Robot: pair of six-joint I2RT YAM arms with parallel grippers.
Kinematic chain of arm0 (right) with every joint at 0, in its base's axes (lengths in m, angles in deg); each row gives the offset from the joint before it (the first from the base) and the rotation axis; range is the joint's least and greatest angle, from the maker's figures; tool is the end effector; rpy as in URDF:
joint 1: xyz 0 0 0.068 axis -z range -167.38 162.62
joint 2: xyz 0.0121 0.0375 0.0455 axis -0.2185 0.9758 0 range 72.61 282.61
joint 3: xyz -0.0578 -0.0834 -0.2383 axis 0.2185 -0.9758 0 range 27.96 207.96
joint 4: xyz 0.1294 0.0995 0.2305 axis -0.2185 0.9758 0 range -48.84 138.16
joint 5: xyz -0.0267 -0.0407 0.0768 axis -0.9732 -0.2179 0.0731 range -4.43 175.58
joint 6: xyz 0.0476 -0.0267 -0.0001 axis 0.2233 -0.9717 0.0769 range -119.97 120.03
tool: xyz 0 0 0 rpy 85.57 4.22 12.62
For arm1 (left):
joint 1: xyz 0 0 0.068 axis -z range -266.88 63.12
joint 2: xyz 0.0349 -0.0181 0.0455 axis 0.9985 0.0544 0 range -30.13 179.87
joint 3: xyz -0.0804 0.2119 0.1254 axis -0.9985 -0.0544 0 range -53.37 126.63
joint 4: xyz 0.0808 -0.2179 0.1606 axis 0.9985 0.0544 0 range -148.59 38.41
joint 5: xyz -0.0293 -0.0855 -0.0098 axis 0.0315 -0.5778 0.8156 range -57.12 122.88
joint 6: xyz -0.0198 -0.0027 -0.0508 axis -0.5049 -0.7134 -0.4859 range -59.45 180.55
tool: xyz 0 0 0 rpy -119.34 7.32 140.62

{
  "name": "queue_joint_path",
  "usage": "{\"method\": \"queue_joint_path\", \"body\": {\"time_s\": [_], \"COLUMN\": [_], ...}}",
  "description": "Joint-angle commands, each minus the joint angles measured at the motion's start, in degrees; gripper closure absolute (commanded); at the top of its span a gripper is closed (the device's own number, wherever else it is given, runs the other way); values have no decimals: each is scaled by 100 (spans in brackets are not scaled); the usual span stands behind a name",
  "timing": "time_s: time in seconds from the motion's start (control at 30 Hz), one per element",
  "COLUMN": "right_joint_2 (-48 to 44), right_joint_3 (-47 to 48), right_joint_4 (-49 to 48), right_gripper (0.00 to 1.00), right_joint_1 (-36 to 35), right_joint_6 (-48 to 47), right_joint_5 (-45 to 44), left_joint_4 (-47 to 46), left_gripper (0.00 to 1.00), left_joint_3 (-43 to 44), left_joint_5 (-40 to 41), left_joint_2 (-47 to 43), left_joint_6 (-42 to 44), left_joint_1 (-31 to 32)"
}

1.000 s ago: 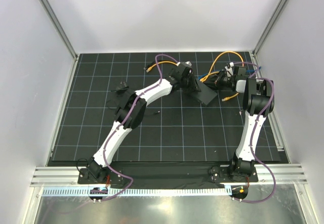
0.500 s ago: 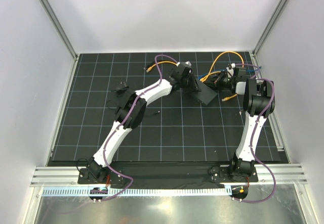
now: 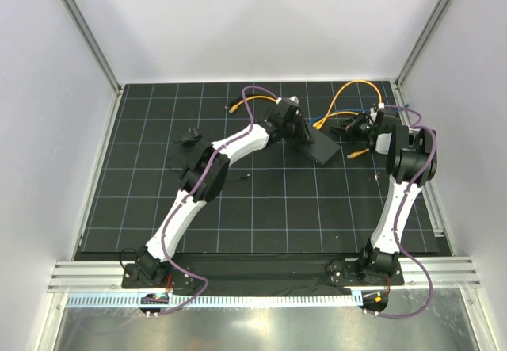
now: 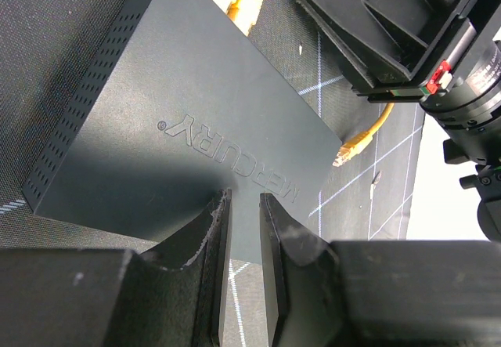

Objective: Pull the plug from the switch port

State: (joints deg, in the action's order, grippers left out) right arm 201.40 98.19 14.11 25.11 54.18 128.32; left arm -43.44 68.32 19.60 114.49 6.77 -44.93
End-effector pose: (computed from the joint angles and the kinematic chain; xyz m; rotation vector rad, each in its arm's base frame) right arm 0.4477 -0.0736 0.0586 0.7851 2.0495 1.2112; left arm 0.4253 -0.3936 0.1415 -0.1156 2.4785 -1.0877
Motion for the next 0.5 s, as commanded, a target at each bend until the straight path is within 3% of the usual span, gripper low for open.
{"method": "queue_joint_path", "body": {"time_s": [0.0, 0.27, 0.47], "right_joint_2": [-320, -162, -12], "right_joint_3": [96, 385, 675], "right_joint_4": [-275, 454, 911], "right_gripper": [91, 63, 60], "right_joint_1": [-45, -194, -370], "right_joint_6": [-89, -625, -861], "right_joint_5": [147, 463, 560], "left_joint_4": [40, 31, 31], "left_gripper": [75, 75, 75], "left_joint_3": [-101, -93, -110], "left_joint_5": [36, 18, 18], "left_joint_2": [-30, -39, -56], "left_joint_6": [43, 25, 43], "left_joint_1": [-21, -21, -29]}}
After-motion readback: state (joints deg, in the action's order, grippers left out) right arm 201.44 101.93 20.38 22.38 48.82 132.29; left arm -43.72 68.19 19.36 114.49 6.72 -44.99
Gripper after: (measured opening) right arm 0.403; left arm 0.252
